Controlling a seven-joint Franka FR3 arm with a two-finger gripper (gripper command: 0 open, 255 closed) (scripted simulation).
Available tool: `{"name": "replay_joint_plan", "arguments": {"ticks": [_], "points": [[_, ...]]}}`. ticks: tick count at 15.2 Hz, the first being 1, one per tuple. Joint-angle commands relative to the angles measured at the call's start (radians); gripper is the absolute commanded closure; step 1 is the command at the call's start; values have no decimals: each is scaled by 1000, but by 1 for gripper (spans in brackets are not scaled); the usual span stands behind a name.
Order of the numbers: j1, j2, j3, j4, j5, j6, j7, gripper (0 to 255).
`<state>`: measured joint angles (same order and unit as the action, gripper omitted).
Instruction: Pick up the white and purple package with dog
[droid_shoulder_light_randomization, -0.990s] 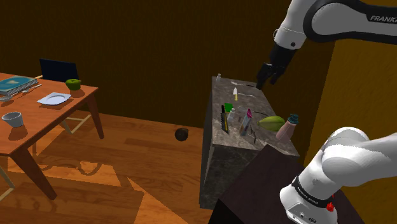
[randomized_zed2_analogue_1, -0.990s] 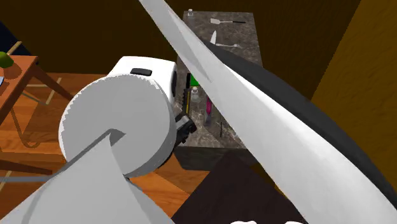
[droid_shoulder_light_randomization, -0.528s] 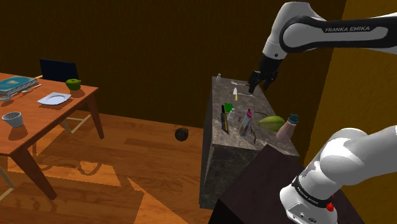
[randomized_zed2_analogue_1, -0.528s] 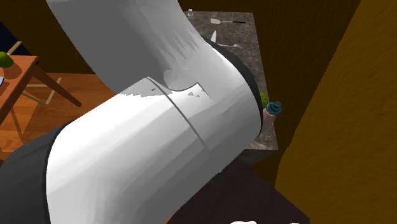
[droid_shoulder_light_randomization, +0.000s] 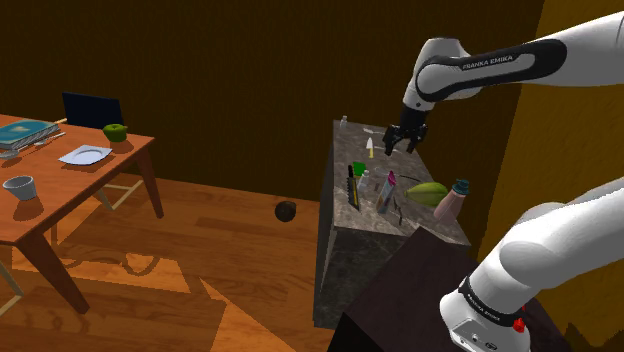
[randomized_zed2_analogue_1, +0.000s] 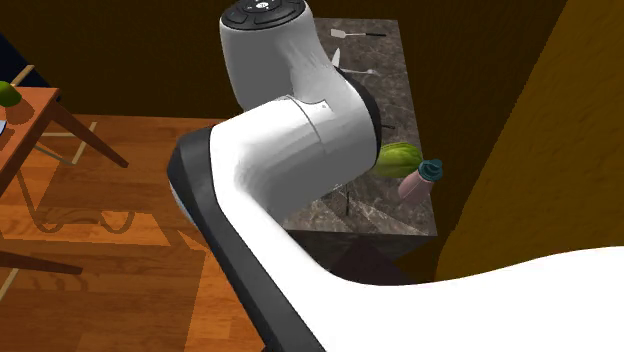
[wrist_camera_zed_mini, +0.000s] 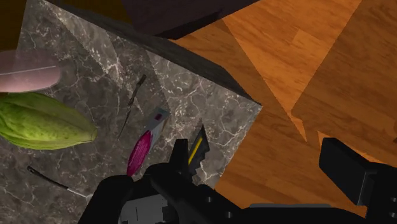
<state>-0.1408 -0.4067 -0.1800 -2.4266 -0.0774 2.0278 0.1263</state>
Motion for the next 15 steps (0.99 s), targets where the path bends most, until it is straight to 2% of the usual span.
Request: {"name": "replay_joint_plan", "arguments": {"ticks": [1, 8, 15], "points": [[-12, 68, -25, 12, 7, 43, -6, 0], [-52, 310, -108, 85, 68, 160, -47, 0], [-109, 565, -159, 196, 183, 236, -115, 0]]}}
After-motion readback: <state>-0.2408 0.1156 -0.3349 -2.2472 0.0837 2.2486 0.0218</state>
